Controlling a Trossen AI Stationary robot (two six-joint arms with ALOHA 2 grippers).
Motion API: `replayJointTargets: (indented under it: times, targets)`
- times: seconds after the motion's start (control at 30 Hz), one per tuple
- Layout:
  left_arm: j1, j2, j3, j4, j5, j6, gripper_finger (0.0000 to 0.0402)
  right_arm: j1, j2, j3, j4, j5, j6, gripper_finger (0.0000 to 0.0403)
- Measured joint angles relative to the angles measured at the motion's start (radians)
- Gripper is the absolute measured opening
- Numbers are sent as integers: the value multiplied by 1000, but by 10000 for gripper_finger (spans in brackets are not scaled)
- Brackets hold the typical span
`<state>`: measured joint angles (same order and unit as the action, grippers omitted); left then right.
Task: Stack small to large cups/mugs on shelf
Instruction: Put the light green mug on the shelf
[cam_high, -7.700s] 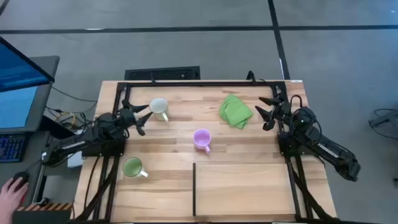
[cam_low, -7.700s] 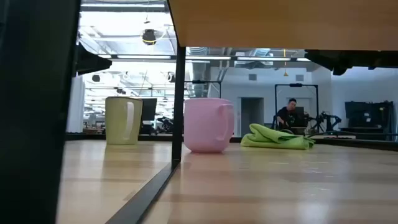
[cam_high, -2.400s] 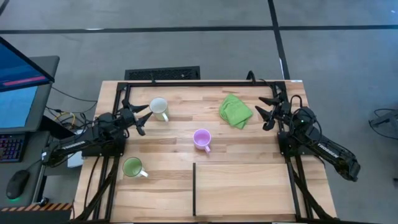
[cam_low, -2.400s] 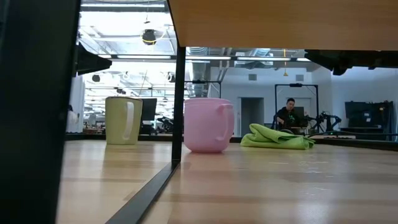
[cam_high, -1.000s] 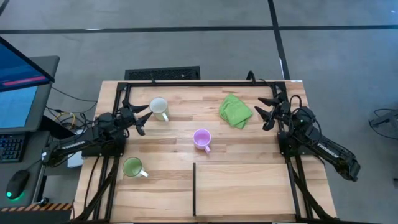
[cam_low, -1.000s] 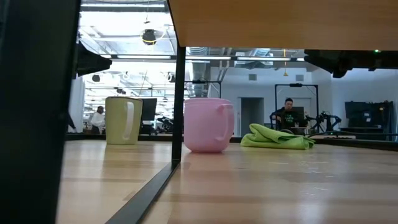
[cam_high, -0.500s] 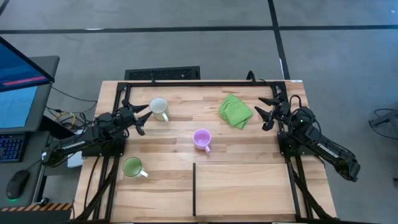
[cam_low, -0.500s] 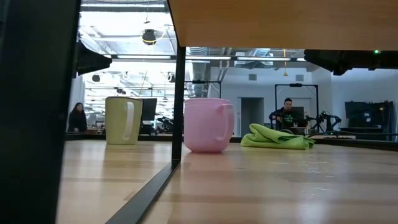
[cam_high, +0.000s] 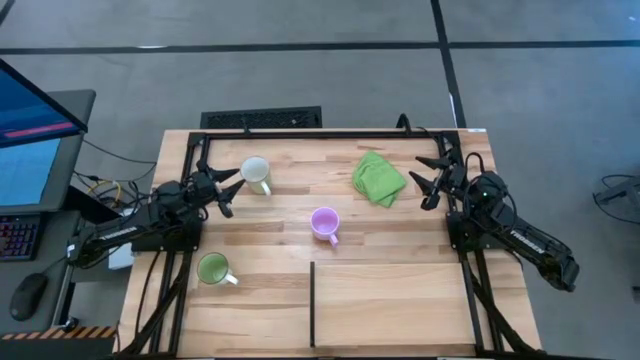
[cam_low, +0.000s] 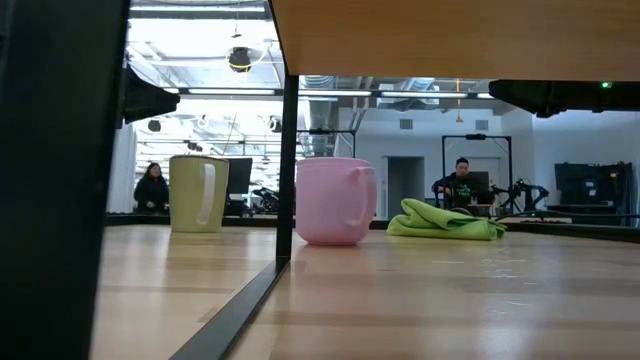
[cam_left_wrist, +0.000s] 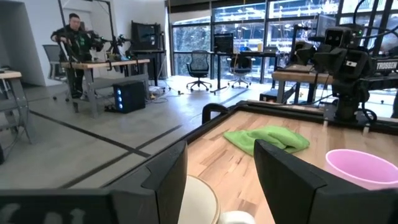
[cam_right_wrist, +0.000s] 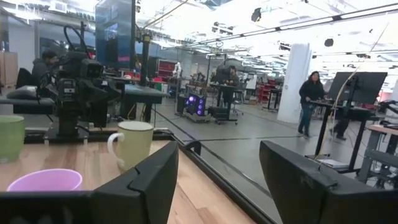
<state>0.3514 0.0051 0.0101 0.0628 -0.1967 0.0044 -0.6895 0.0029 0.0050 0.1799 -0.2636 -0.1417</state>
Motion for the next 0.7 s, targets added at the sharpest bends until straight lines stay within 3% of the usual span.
replayJointTargets:
  times: [0.7]
  targets:
    - [0,21,13,-4,6,-54,179,0,0,0,0,0,-26,249]
